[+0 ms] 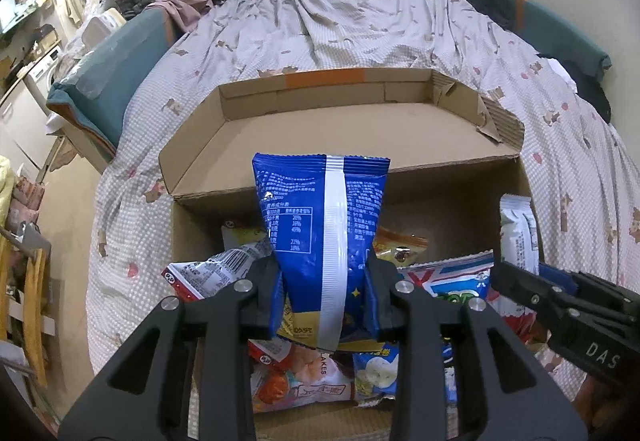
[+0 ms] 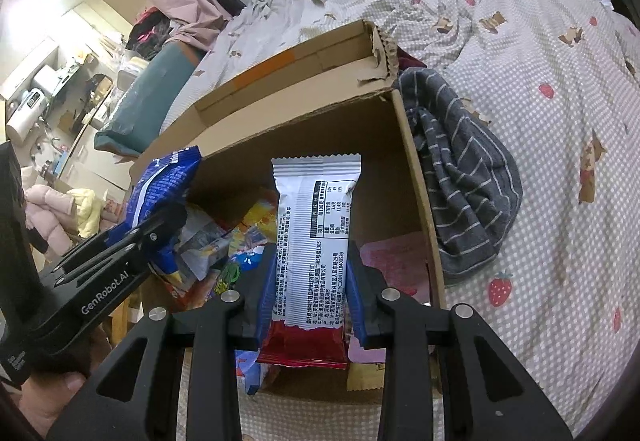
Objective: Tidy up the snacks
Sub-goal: 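Open the left tool to drop the chips bag while the right tool drops the bar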
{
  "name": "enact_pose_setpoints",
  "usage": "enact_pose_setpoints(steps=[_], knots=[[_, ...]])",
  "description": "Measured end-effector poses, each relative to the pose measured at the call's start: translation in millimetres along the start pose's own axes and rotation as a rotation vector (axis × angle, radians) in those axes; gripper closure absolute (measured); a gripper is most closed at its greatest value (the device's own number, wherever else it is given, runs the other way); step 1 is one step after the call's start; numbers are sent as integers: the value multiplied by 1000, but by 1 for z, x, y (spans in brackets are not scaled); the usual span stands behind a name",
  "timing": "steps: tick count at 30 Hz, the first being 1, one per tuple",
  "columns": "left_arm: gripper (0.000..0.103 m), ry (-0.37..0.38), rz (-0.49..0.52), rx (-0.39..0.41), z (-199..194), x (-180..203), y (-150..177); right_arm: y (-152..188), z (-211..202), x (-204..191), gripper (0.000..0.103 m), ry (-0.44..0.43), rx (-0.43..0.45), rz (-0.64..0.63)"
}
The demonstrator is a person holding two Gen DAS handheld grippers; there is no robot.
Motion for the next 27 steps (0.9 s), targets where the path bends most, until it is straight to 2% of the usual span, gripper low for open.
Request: enact_pose_setpoints(steps=[2,4,6,7,8,10,15,21,22,24,27], knots=[[74,2,2,-2,-1,1,1,-1,-1,1,67,-3,4,10],[64,6,-2,0,-3,0,1,-4,-5,1,67,-23,14,19],[29,17,-18,16,-8,0,1,-6,-10,1,63,-31,27,26],[23,26,-23,21,-9,1,1,-7,-14,1,46,-44,37,31],[18,44,-28,28,-12,2,2,-9,-18,1,24,-53,56,40],[18,51,-25,24,-16,3,3,-13,-29,3,8,-55,97,55],[18,26,2,63,-36,2,4,-14,-51,1,3,-24,158,37],[17,54,-21,107,-69,1,12,-2,-77,-2,0,5,200,27],[16,56,-29,111,-75,-1,15,1,-81,-4,0,10,199,22],[6,58,-42,127,-89,-3,21,6,-90,-7,0,11,204,16],[3,66,-64,152,-109,-8,33,18,-106,-12,0,28,221,-3]])
Point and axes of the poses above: each gripper's, at about its wrist camera, not at the fingertips, and z roughly the way its jaws point, x to its right, y to its underside, the point moved 8 cm from there along z, roughly the way its jaws point, and after that the axes turned 15 degrees about y, right-handed, at the moved point
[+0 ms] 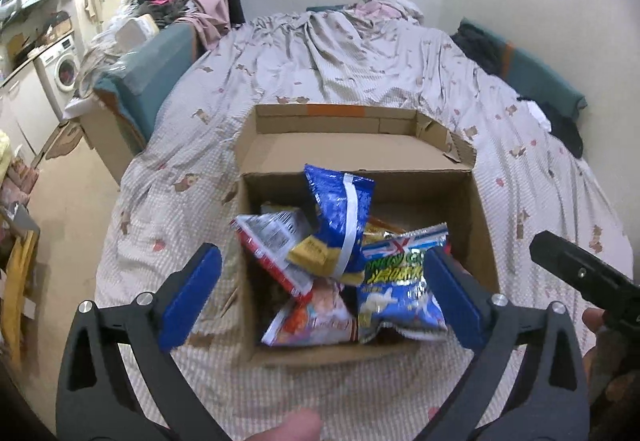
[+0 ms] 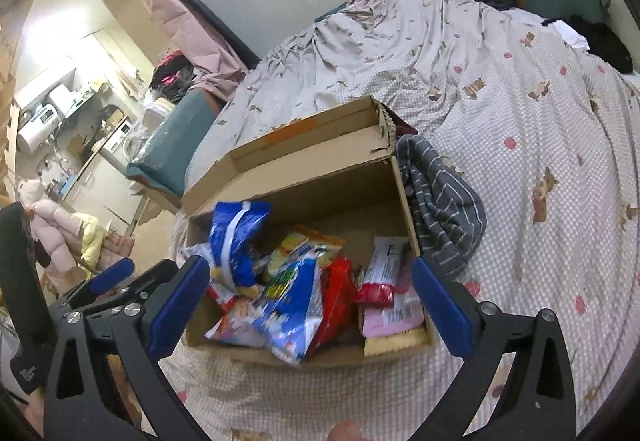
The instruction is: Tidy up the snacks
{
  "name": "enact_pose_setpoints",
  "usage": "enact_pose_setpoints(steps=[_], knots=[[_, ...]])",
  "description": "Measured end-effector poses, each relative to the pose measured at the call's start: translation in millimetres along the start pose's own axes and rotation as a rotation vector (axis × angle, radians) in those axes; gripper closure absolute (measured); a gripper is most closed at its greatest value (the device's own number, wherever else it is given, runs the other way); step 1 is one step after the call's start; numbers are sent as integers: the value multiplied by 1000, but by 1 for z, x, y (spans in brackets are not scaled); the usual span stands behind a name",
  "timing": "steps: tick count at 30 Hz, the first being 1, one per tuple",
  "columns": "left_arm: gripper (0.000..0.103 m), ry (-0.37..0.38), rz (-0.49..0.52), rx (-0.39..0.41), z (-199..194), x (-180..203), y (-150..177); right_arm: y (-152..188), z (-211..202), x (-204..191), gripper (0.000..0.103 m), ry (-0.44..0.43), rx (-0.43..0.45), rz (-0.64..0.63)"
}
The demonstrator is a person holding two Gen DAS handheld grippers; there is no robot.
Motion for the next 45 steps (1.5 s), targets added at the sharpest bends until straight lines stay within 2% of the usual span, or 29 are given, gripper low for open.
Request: enact_pose_setpoints(steps=[5,10,14,16,23,27,34,39,45], knots=[[0,0,-11,39,-32,-5,17,22,-26,-2,0,12,14,-20],[0,-22,30,97,-59,-10,39,44,-43,1,0,29,22,-32],[0,-15,-36,48,-61,-21,65,60,-48,4,0,52,28,-52],[0,0,-61,47,-63,-24,72,68,-50,5,0,56,33,-50],[0,-13,-44,55,-65,-23,95,91,-45,8,0,72,36,-49],[0,-2,-52,50,-63,-22,99,93,-45,6,0,104,72,-87],[0,-44,24,98,-66,-11,93,92,-47,3,0,143,126,-127],[0,-29,4,89,-62,-13,93,88,-51,-1,0,145,161,-135],[0,-36,-8,104,-66,-15,92,89,-49,-2,0,145,154,-134]])
Point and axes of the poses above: each gripper's, at about its wrist camera, not at the fingertips, and z roughly the way its jaws point, x to its right, y to its underside, the point moved 8 cm from there along z, roughly the way its jaws point, and after that the axes turned 15 degrees about y, right-handed, at the moved point
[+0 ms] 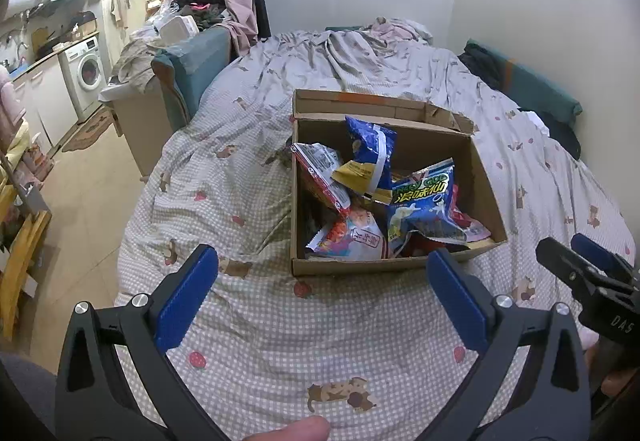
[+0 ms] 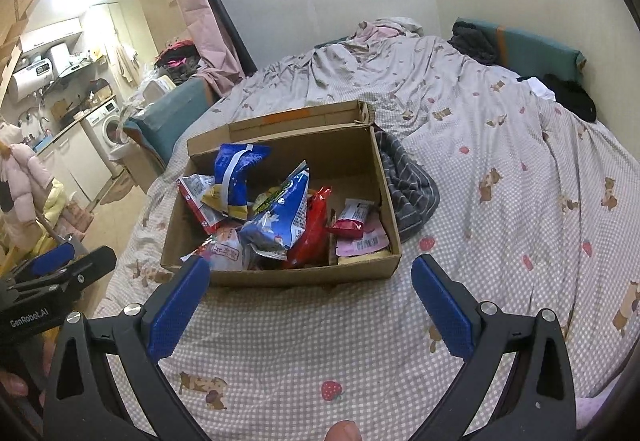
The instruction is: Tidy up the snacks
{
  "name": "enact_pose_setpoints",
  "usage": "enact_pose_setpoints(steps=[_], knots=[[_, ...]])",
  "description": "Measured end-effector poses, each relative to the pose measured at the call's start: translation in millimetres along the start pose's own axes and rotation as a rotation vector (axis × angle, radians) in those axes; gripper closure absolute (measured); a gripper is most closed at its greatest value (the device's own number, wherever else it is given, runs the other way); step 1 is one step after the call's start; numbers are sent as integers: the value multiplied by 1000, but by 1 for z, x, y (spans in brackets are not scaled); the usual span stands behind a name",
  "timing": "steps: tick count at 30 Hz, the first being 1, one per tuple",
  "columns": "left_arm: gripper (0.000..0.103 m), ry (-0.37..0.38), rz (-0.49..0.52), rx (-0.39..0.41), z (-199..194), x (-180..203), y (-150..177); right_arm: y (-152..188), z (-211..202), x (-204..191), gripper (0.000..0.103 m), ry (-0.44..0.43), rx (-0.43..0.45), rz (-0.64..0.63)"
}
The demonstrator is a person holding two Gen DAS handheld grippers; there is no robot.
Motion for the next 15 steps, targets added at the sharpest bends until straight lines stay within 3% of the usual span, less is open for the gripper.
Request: enact_pose_setpoints(steps=[15], knots=[[0,12,-8,-3,-1,1,0,1,2,0,0,0,-9,1]])
Point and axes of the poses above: each gripper's, at about its wrist camera, not at the fingertips, and z roughly the way its jaws point, x to its right, y to its underside, the point moved 8 cm from there along z, roughly the way its jaws point, and after that the axes turned 15 degrees about y, right-handed, at the moved point
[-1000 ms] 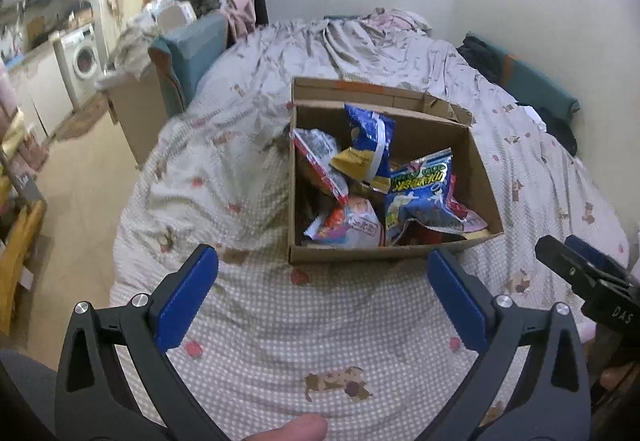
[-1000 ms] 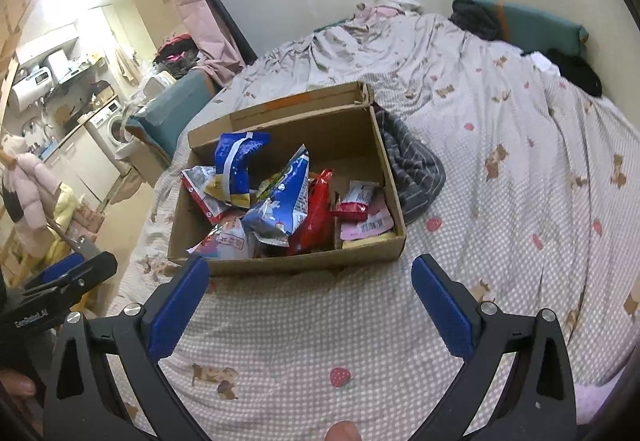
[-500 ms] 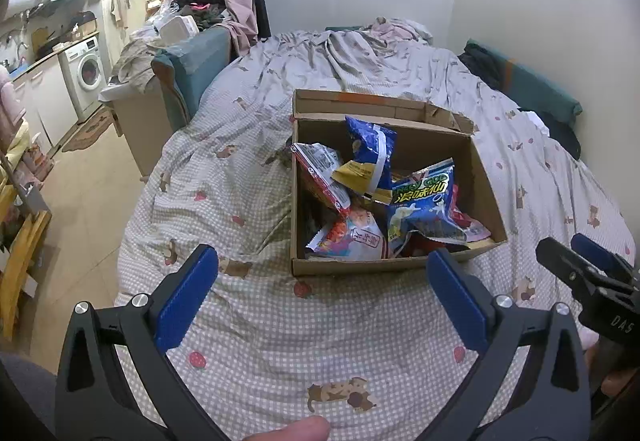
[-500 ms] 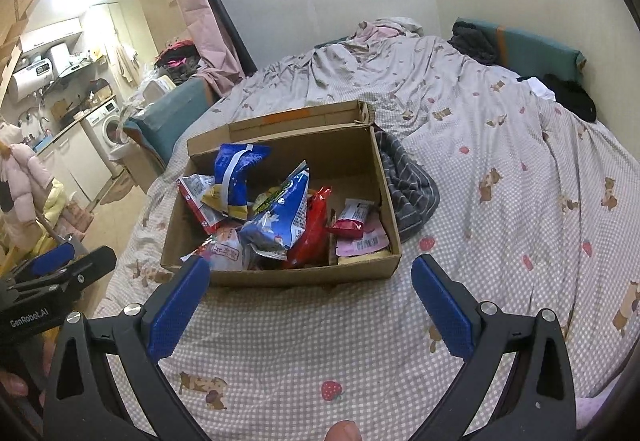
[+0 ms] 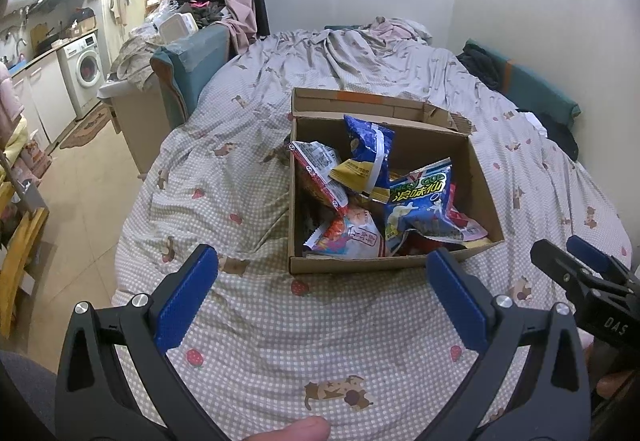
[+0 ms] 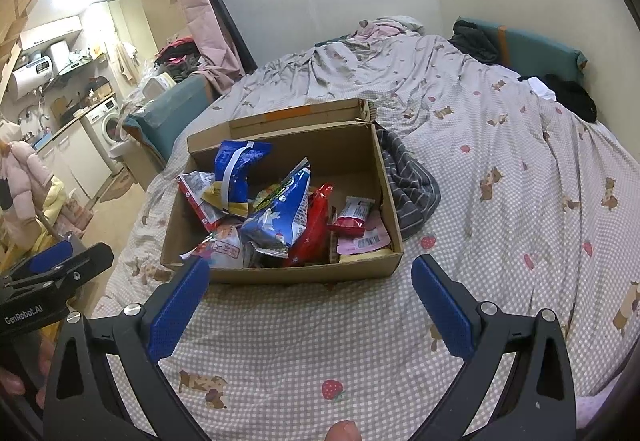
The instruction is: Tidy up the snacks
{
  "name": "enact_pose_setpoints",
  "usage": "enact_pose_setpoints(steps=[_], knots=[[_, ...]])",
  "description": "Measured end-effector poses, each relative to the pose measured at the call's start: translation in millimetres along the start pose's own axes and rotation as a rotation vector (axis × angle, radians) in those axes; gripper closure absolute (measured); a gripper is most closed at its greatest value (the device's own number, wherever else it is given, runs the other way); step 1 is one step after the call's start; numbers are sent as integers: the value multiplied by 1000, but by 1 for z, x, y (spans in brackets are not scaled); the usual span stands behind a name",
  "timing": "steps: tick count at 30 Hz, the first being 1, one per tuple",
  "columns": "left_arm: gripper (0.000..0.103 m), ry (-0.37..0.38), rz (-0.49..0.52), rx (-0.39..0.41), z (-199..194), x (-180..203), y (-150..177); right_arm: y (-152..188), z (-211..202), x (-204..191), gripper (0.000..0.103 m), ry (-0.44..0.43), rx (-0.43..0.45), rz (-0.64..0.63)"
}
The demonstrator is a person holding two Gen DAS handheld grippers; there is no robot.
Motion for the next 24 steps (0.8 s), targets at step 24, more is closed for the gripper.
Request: enact_pose_setpoints(steps=[24], knots=[[0,-4,1,-8,0,-1,2,0,0,2,0,-1,-3,5]])
Point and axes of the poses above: each gripper's, at about its wrist camera, not at the fingertips, and z roughly the way its jaws point, x to its right, y to its underside, the point moved 8 cm from there along z, roughly the way its jaws point, and after that the axes turned 15 degrees about y, right-handed, at the moved point
